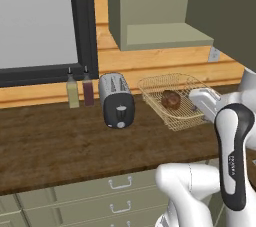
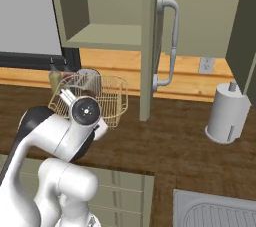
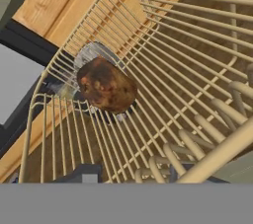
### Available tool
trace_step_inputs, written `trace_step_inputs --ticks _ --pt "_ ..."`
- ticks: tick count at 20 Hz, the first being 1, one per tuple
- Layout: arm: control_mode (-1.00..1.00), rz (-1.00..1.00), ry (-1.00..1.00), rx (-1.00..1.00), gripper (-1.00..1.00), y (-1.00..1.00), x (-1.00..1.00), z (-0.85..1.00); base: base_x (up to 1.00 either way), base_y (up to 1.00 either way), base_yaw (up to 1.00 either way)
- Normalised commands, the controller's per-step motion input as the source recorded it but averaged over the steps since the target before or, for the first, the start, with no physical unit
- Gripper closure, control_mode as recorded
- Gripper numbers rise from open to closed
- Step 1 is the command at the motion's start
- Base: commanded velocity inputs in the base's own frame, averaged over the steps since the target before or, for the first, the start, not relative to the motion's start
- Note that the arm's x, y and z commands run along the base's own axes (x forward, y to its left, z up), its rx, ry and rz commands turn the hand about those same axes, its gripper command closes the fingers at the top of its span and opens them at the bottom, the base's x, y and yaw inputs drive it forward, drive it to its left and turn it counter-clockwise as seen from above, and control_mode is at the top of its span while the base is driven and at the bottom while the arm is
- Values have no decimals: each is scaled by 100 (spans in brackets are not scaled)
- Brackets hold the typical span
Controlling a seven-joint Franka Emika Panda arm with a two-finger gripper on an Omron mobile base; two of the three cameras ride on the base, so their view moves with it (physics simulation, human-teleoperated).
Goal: Open the cabinet, pick up the bread from the cabinet and place it in the basket. Then move the basket to the dining counter.
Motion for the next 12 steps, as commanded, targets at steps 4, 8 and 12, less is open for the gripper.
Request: trace_step_inputs --ticks 4,8,12 --pt "-100 0 0 0 100 23 0 7 0 0 0" --pt "-100 0 0 -1 100 4 2 0 0 0 0" --pt "-100 0 0 0 100 0 0 0 0 0 0"
